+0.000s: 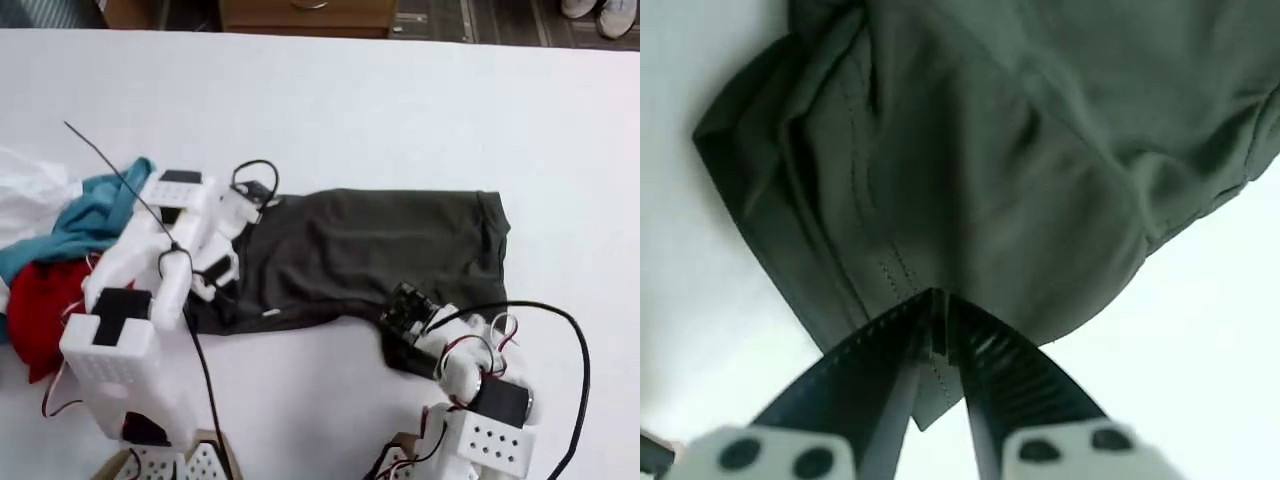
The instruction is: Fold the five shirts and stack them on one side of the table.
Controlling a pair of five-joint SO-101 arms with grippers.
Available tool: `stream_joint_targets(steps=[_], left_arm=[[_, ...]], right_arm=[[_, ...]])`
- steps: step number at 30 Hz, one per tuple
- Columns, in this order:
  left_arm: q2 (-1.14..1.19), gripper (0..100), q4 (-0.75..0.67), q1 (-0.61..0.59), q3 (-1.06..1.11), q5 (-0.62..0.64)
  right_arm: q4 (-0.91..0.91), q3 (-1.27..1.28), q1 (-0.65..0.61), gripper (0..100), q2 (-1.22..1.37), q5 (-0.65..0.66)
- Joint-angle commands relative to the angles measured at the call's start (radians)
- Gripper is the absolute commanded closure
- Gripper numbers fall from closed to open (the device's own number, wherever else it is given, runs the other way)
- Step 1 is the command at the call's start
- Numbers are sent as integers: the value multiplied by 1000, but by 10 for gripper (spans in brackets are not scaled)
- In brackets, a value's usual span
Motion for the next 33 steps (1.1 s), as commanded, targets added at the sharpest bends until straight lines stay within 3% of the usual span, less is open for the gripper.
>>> stream_joint_targets(steps=[1,6,15,19,25,33], left_arm=[[-2,754,5,-12,-28,-3],[-2,754,5,-12,-28,-3],[-2,754,12,-12,-28,0],[-2,754,12,-12,-28,3],[-2,754,12,-12,-28,3],[-3,754,12,-12,-28,3]], right_arm=[[79,-23,-7,978,-2,8],[-38,-43,-7,978,5,-112],[-260,109,12,978,7,-192],[-194,146,10,978,7,-186],[-12,138,13,978,1,-6],[65,35,24,978,-2,9]])
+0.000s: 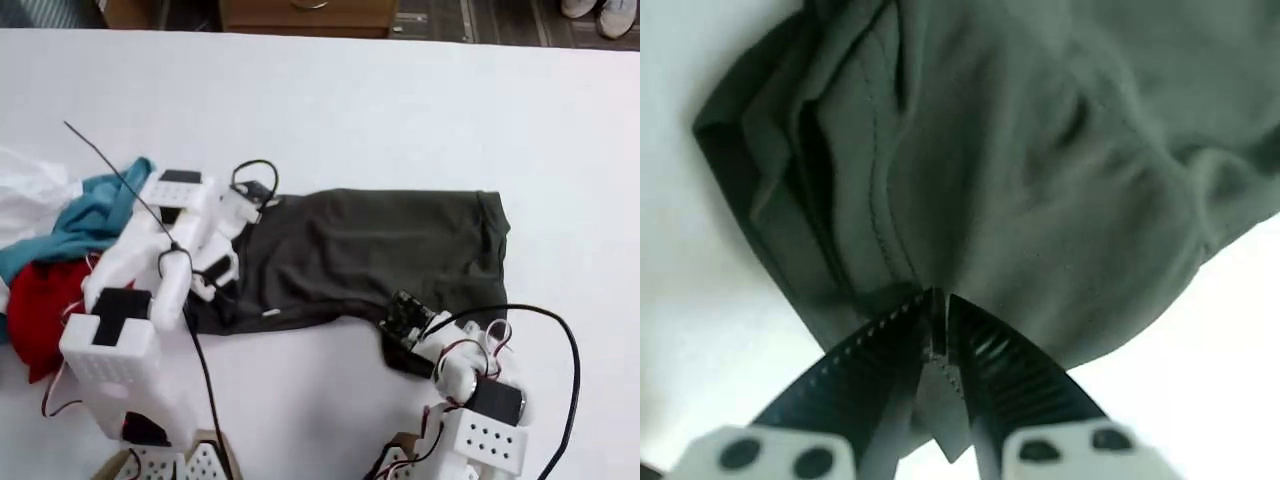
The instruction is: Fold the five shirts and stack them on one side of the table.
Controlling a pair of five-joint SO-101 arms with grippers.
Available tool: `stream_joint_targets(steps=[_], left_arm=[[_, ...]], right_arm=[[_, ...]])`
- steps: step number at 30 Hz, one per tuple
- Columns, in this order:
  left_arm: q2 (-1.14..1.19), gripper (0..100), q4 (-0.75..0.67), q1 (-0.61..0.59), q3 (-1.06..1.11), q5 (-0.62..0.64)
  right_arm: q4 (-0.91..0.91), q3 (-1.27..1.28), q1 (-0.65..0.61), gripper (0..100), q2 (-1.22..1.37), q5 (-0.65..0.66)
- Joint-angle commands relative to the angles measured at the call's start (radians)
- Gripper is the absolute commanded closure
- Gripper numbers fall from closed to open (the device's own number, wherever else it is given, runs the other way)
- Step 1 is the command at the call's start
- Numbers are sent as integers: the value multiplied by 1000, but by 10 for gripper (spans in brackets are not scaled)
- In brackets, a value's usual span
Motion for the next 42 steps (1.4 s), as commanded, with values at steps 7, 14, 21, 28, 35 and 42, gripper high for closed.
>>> stream_joint_targets(steps=[7,14,21,28,35,42], left_arm=[[-3,754,11,-11,-28,6],[-3,754,9,-11,-28,6],[-3,754,3,-11,-28,6],[-3,754,3,-11,-27,6],[-3,754,-5,-11,-27,5],[-2,753,-34,-11,-27,5]], right_arm=[[-47,-224,70,978,12,-275],[-73,-419,51,974,105,-577],[154,-944,-79,974,687,-833],[430,-1188,-133,974,1040,-832],[479,-997,-153,801,1044,-230],[479,-761,-151,760,923,117]])
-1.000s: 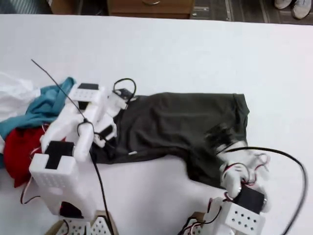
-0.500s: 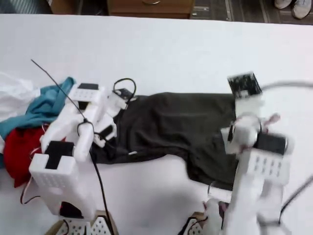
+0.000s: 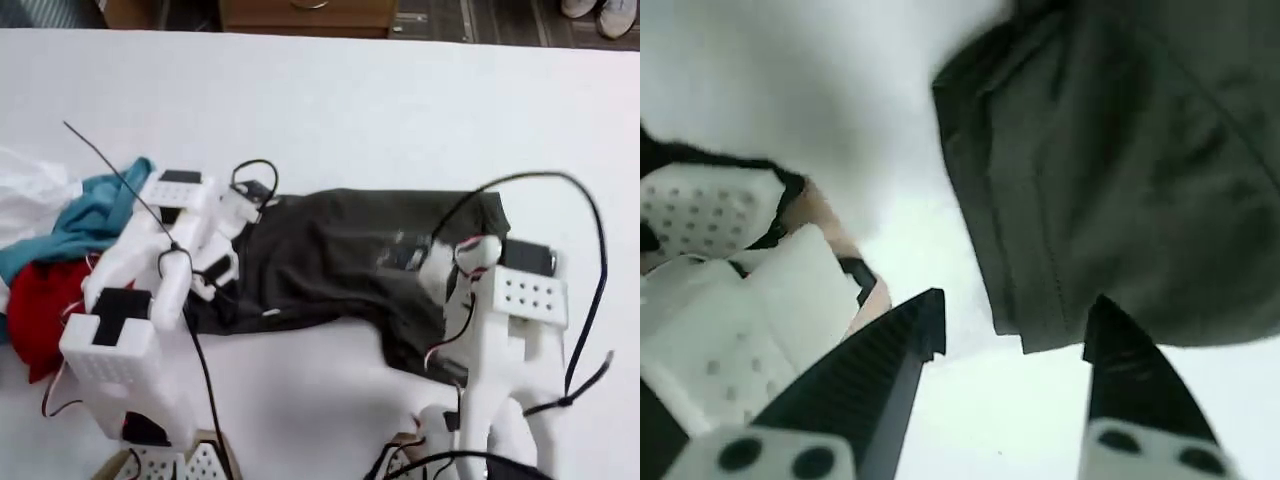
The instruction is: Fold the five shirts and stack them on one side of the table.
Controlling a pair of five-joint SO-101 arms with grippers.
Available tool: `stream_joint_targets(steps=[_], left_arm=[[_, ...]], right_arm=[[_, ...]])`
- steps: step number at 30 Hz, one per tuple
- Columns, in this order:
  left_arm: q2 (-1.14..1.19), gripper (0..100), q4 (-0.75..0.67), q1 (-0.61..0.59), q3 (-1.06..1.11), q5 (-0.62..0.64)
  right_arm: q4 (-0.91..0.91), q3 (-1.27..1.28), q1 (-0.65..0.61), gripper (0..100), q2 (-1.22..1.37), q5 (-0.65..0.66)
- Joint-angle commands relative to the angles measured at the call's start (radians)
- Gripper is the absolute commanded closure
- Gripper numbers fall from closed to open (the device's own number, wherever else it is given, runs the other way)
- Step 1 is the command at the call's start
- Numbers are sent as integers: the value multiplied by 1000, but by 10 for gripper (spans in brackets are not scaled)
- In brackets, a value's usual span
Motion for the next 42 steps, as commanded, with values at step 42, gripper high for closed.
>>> stream_joint_targets(steps=[42], left_arm=[[0,753,-20,-12,-36,5]], right_arm=[[-99,58,-280,762,-81,-46]])
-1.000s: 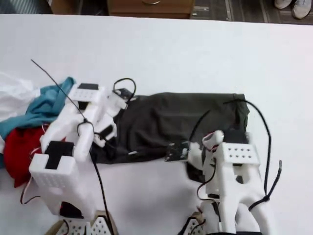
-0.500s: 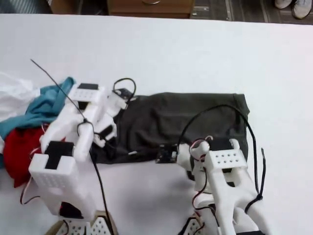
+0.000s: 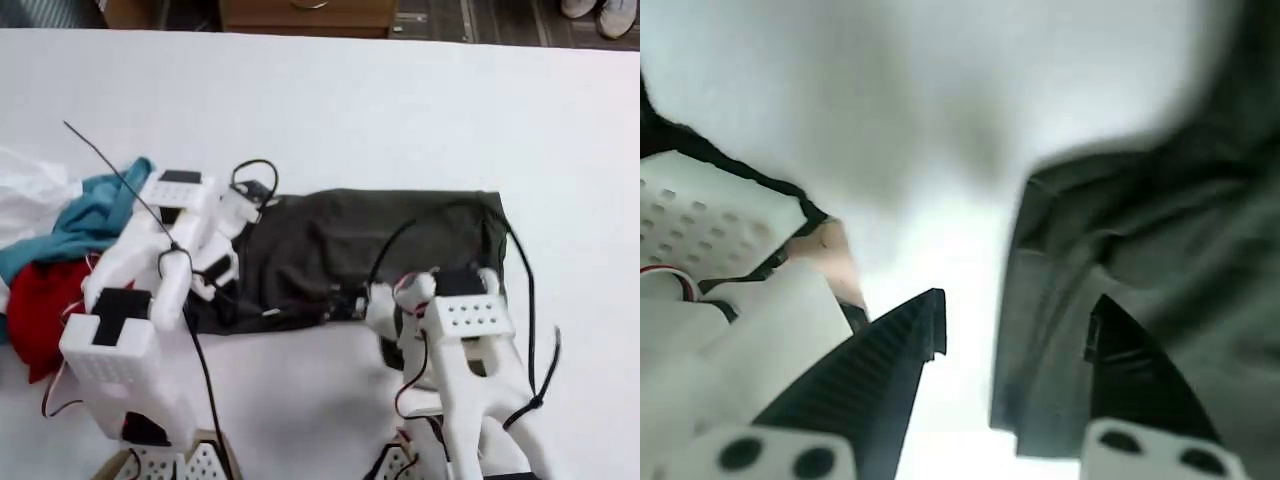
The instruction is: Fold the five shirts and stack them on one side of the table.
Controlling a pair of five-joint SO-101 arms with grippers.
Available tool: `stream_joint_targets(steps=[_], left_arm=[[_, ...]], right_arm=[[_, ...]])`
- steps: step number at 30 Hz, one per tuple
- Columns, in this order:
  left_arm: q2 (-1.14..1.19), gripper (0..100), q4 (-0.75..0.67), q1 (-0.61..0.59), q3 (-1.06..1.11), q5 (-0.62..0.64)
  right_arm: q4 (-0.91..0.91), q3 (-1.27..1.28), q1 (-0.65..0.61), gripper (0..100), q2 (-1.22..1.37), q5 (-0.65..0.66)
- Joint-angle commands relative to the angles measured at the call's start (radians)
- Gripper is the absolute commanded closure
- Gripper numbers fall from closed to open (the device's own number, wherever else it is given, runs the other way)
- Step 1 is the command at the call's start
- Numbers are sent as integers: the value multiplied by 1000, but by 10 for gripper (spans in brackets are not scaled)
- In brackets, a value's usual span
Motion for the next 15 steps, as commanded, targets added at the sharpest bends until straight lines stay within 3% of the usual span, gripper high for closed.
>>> stream_joint_targets(steps=[1,15], left_arm=[[3,753,-15,-12,-47,3],[5,753,35,-58,-125,-2]], right_arm=[[56,-141,10,762,-19,-6],[-254,189,12,762,-16,-9]])
